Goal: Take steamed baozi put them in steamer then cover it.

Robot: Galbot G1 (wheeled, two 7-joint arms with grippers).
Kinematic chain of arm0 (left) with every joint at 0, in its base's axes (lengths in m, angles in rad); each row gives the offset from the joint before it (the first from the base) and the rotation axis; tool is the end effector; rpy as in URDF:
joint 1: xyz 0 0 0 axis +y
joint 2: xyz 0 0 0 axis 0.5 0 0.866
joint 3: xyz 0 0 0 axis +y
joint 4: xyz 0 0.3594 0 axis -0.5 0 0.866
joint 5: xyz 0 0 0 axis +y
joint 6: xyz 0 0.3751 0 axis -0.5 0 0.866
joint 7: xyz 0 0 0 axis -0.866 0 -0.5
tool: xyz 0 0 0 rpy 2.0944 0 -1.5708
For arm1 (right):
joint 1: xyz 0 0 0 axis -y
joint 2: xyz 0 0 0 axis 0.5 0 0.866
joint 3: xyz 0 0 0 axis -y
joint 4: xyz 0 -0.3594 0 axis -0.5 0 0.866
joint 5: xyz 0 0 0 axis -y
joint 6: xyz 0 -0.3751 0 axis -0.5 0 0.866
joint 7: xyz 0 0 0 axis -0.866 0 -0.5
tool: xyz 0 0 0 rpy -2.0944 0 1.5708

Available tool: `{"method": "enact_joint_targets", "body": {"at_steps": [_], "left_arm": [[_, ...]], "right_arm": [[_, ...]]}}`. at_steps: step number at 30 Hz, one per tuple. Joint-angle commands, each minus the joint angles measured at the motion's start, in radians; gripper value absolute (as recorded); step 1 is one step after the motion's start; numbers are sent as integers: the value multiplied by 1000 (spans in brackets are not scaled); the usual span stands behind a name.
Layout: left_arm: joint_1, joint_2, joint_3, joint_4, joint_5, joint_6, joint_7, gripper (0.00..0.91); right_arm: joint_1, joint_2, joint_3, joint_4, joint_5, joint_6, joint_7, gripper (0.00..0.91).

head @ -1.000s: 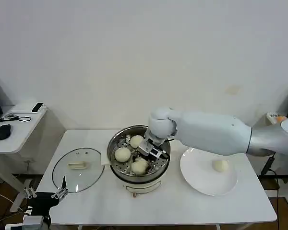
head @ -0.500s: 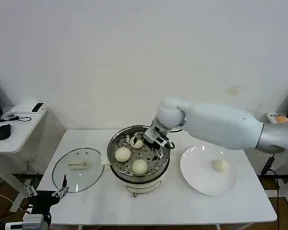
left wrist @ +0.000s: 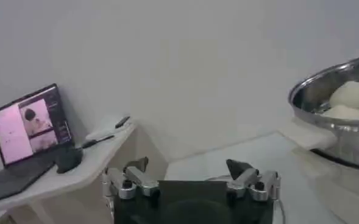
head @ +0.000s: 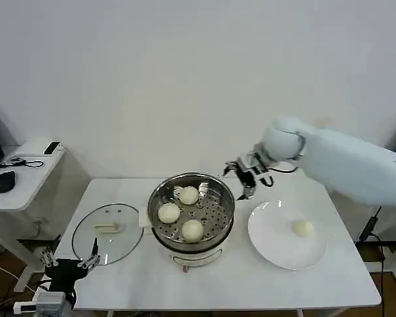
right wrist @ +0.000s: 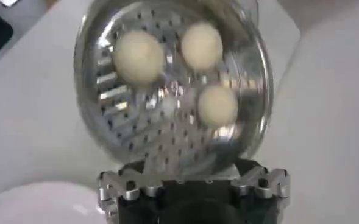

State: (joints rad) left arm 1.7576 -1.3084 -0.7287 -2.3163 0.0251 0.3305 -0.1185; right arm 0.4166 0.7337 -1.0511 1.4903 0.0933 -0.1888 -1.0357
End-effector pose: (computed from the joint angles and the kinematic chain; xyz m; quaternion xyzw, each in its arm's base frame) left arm 0.1479 0.0814 -0.2418 0.0766 -0.9725 -0.1838 0.1207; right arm 0.5353 -0.0390 -0.0590 0.5425 -0.5238 0.6167 0.2256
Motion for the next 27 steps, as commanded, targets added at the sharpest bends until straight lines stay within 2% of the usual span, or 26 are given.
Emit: {"method": "enact_joint_targets", "body": {"at_steps": [1, 6, 13, 27], "left_arm": [[-7, 4, 15, 2, 0, 2, 1, 907], [-13, 7, 26, 5, 3, 4, 2, 907], [-14, 5, 36, 15, 9, 2, 1, 907], [-14, 10, 34, 28, 11, 2, 1, 907]], "right_arm": [[-144, -272, 69, 16, -84, -50, 10, 907], [-280, -298, 173, -14, -134, -39, 13, 907], [-428, -270, 270, -89, -176, -34, 19, 907], [-516, -160, 348, -257, -263, -19, 26, 907]]}}
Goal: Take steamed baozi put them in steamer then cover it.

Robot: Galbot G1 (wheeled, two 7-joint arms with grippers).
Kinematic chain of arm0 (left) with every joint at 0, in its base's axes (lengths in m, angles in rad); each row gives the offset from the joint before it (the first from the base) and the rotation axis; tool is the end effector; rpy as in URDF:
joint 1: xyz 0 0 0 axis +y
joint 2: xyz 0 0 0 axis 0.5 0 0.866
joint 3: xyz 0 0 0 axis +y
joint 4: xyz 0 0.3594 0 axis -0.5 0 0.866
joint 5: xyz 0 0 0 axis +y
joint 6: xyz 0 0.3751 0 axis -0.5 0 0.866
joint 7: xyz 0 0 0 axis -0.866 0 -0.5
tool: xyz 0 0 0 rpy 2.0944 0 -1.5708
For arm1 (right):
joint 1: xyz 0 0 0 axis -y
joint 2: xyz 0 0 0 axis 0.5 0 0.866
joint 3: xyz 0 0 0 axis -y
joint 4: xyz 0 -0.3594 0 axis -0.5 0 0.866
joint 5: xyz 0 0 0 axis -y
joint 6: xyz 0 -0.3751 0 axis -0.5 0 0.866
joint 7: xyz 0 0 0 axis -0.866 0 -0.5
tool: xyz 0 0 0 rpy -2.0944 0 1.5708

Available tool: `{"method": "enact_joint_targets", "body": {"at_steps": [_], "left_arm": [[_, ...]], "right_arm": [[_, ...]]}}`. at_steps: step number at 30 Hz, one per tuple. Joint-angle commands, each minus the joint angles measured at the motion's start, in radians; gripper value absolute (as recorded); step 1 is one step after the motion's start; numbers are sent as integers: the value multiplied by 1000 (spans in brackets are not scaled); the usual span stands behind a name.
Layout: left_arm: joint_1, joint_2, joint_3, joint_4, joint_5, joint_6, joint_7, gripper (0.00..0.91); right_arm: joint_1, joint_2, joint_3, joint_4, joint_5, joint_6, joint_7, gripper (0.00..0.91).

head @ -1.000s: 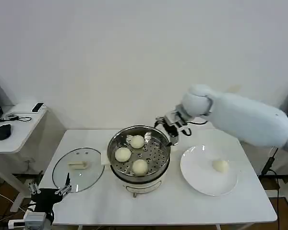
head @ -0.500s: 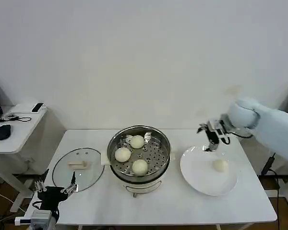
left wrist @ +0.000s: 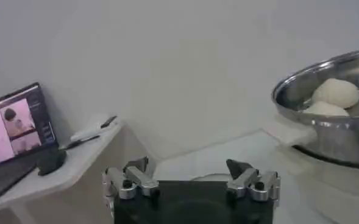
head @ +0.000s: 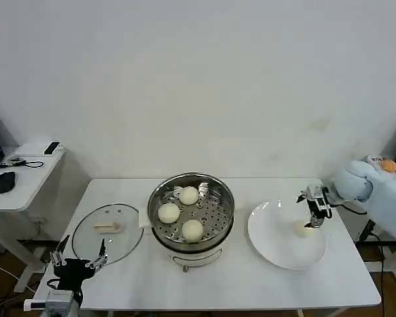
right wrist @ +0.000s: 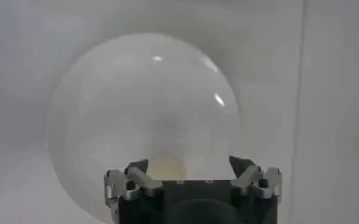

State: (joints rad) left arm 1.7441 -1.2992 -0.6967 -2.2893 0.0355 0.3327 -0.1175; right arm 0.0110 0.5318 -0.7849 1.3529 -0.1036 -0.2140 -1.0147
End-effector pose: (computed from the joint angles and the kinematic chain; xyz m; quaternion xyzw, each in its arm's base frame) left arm 0.1521 0.0770 -0.2516 0.0644 -0.9720 -0.1849 0.1299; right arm 0.5069 -0.2003 -0.1763 0.4498 -0.5691 0.5691 0.3872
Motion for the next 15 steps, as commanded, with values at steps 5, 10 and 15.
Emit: {"method": "enact_joint_targets", "body": {"at_steps": [5, 10, 15], "left_arm": [[-3, 5, -7, 8, -3, 0, 1, 907], [0, 7, -15, 9, -6, 1, 1, 907], [1, 6, -19, 13, -11, 0, -1, 907]], "right_arm": [[-130, 97, 103, -173, -95, 15, 11, 907], [-141, 126, 109, -199, -108, 17, 10, 907], [-147, 150, 115, -230, -134, 27, 12, 907]]}}
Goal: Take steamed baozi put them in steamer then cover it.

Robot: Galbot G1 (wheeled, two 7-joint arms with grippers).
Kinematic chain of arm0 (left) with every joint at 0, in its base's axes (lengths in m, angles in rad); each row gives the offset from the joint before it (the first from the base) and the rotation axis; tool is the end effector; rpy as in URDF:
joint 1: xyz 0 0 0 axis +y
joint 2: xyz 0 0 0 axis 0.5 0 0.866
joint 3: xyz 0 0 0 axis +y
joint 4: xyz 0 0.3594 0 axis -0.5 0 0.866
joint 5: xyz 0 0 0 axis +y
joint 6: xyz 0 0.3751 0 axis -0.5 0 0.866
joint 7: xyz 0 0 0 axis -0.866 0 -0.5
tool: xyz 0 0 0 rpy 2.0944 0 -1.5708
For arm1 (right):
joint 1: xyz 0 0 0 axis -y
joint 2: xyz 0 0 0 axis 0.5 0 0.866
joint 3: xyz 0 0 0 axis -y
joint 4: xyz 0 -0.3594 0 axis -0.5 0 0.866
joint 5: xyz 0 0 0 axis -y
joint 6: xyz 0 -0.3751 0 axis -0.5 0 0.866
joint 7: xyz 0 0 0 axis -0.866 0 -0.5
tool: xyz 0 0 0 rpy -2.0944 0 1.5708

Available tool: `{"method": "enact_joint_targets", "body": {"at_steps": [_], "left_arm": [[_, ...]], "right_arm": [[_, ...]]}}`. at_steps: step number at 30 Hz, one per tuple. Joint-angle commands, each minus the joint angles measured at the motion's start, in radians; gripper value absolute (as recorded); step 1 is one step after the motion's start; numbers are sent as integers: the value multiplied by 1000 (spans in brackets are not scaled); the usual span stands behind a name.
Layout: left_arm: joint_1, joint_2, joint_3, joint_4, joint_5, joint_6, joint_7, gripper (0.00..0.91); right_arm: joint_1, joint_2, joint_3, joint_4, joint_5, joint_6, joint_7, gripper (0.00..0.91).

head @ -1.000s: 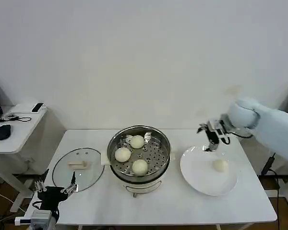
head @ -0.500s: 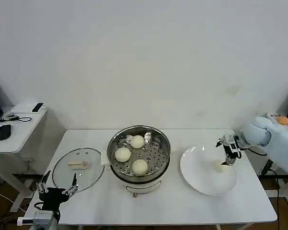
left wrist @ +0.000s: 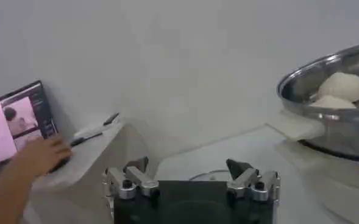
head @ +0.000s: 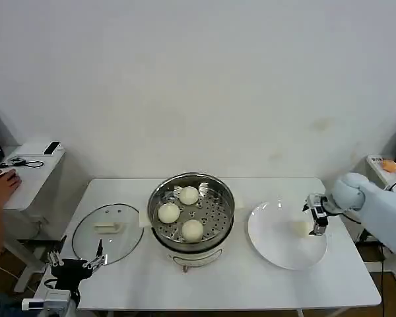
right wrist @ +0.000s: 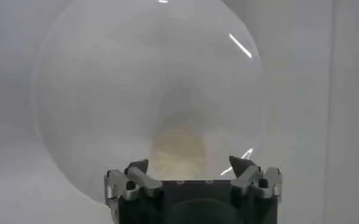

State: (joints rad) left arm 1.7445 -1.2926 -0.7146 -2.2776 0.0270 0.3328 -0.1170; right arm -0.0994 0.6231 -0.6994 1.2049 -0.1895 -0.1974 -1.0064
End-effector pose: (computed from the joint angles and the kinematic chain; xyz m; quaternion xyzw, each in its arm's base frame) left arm 0.1527 0.0839 -0.2538 0.0701 -0.9704 -0.1881 0.1342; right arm 0.5208 -0.2087 -0.2271 0.4386 -0.5647 0.5609 0.4173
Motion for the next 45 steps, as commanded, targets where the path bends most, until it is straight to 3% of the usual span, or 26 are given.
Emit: {"method": "enact_joint_targets", "body": {"at_steps": [1, 10, 12, 22, 30, 39, 45], "left_arm": [[1, -1, -2, 2, -3, 0, -1, 907], [1, -5, -3, 0, -2, 0, -1, 907], [2, -6, -3, 0, -1, 0, -1, 907], [3, -8, -4, -2, -1, 0, -1, 907], [5, -8, -5, -4, -1, -1, -1, 907], [8, -7, -9, -13, -2, 0, 0, 907], [5, -7, -3, -19, -1, 1, 0, 907]], "right_arm": [[-37, 65, 32, -88, -49, 10, 6, 907], [-37, 92, 39, -119, -82, 3, -3, 907], [-41, 96, 41, -123, -83, 1, -4, 836], [-40, 89, 42, -113, -80, -6, -18, 705], [-16, 61, 32, -73, -58, -19, -36, 675], [172, 1, -88, 47, 45, -63, -59, 675], [373, 14, -195, 103, 162, -97, -62, 685]]}}
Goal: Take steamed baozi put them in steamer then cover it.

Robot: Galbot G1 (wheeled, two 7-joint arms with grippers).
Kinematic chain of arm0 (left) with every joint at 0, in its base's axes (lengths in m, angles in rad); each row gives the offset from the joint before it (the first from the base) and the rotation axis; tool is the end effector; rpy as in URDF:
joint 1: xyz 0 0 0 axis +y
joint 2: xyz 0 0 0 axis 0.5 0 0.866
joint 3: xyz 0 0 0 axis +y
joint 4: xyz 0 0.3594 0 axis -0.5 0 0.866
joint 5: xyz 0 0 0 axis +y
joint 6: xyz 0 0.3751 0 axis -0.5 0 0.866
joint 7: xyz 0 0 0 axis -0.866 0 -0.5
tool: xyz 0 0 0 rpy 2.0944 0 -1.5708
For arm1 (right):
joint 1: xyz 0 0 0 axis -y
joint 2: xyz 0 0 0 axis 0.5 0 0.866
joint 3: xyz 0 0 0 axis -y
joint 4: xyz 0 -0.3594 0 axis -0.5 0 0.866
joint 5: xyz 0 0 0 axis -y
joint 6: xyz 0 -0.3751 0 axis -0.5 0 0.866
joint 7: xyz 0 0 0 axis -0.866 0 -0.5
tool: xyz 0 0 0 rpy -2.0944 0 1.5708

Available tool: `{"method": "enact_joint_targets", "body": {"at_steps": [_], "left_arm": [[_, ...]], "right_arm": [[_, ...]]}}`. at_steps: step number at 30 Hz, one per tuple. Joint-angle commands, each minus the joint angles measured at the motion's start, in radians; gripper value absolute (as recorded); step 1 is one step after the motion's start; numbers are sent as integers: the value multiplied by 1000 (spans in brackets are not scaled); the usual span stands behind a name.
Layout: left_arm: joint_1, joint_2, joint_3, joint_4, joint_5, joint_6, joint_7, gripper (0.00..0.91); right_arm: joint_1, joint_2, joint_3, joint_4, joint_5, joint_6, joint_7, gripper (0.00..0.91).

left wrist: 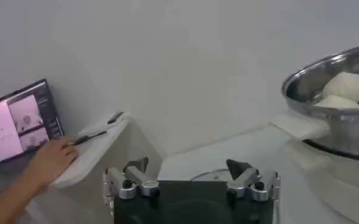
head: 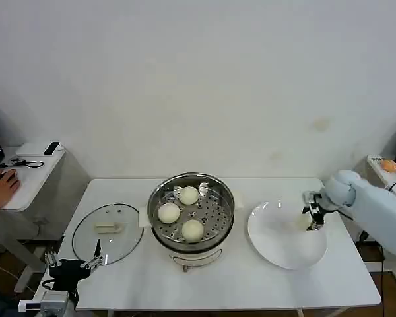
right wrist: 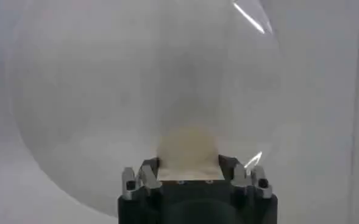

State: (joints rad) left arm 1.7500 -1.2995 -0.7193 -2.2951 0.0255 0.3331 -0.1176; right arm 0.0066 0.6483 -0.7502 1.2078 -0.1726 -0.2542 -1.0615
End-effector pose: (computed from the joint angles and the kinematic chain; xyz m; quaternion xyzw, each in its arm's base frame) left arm 0.1507 0.0823 -0.2484 0.0723 -0.9715 -0.1855 0.1287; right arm 0.5416 -0.1902 -0.1899 0.4297 -0.5669 0.5614 0.4230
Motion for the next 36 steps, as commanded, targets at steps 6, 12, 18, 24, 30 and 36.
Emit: {"method": "enact_joint_targets", "body": {"at_steps": [6, 12, 18, 24, 30, 36], "left_arm": [[-1, 3, 1, -4, -1, 1, 2, 907], [-11, 4, 4, -1, -3, 3, 2, 907], [-17, 4, 1, 3, -10, 3, 2, 907], [-24, -2, -1, 3, -12, 4, 3, 907], [-23, -6, -3, 2, -11, 3, 3, 907], [-24, -9, -4, 1, -12, 2, 3, 907]], "right_arm": [[482, 67, -297, 141, 311, -90, 4, 685], [626, 180, -403, 179, 447, -174, 41, 695], [686, 297, -474, 226, 604, -276, 93, 695], [655, 387, -508, 266, 709, -350, 143, 695], [603, 429, -509, 258, 774, -393, 185, 695], [540, 455, -504, 211, 743, -397, 189, 695]]}}
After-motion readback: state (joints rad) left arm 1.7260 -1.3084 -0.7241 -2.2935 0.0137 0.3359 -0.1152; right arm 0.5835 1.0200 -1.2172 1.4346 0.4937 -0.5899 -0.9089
